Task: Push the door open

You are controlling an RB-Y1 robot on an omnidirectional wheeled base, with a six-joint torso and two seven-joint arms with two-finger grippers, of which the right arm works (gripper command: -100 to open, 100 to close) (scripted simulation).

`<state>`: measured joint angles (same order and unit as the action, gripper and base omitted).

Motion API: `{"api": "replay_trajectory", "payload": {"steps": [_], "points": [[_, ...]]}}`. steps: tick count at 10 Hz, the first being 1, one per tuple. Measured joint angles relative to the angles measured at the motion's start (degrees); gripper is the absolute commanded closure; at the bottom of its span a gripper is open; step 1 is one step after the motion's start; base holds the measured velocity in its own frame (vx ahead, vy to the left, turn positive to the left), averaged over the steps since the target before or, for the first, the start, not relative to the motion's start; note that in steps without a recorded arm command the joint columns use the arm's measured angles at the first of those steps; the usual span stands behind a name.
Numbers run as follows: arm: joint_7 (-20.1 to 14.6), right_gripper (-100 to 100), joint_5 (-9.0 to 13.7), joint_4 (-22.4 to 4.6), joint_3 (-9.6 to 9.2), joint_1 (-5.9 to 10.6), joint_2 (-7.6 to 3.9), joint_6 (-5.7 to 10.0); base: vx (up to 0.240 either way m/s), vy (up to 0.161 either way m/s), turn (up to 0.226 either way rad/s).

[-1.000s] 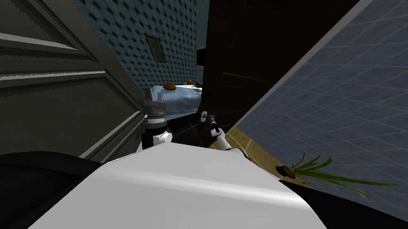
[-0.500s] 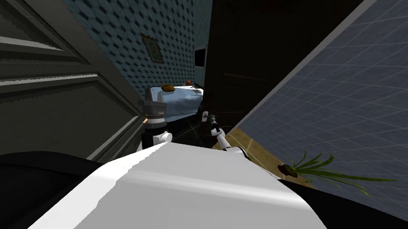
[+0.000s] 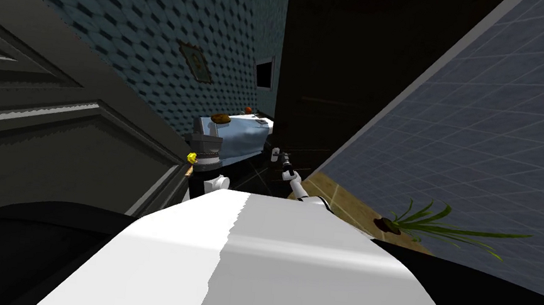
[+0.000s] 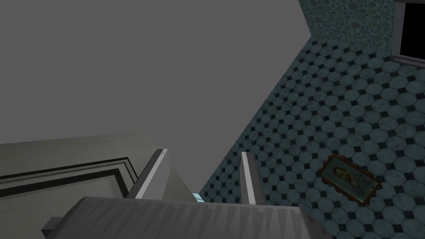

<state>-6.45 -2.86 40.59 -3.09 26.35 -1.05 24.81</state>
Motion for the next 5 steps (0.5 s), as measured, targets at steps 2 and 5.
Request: {"api": "replay_trajectory", "payload": {"steps": [2, 5], "points": [[0.52, 100, 0.1, 0.16, 0.53, -0.29, -0.34, -0.23, 0.204, 0.045, -0.112], [2.67, 100, 0.35, -1.06, 2.37, -0.14, -0.26, 0.38, 0.213, 0.042, -0.092]]}}
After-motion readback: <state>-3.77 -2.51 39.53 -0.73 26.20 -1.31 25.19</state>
